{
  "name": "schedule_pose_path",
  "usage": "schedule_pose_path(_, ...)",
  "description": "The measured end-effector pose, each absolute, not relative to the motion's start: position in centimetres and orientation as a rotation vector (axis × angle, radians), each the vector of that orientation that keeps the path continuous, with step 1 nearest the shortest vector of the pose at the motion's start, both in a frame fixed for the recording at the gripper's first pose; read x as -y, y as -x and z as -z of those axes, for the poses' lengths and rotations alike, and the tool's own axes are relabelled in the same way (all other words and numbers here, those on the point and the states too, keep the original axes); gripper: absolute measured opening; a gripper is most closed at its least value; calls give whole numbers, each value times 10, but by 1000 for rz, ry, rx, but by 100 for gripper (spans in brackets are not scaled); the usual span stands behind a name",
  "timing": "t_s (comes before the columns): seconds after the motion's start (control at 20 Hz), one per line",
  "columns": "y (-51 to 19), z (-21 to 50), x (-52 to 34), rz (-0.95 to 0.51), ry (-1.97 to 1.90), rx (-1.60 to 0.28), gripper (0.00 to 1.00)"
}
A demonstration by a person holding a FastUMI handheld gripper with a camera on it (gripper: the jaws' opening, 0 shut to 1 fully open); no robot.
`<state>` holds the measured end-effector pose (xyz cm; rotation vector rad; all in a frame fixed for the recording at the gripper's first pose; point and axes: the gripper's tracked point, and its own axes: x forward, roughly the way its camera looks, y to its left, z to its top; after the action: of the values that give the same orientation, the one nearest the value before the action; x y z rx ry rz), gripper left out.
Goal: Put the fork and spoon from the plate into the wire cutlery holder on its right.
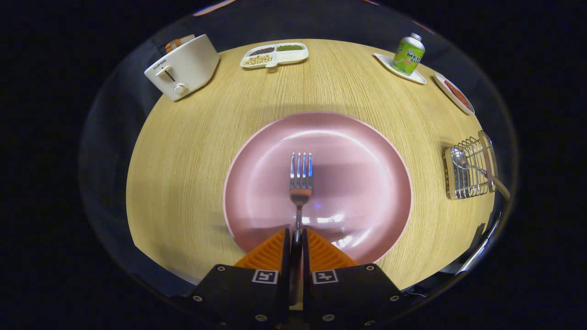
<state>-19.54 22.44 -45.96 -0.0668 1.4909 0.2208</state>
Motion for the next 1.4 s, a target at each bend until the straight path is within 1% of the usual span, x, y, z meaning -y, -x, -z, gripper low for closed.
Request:
schedule_pose_path(0.15, 196, 458, -224, -255, 42, -1518, 6)
schedule_pose_path(0.45, 157, 423, -192, -268, 48, -1402, 5)
schedule_pose_path(0.7, 120, 375, -136, -221, 48, -1284, 5)
schedule_pose_path(1.0, 103, 334, -57, -154, -2, -1222, 5)
schedule_pose_path(1.2, 96, 328, 1, -87, 11, -1215, 5)
schedule_pose_path(1.4, 101, 341, 50, -53, 38, -1290, 4)
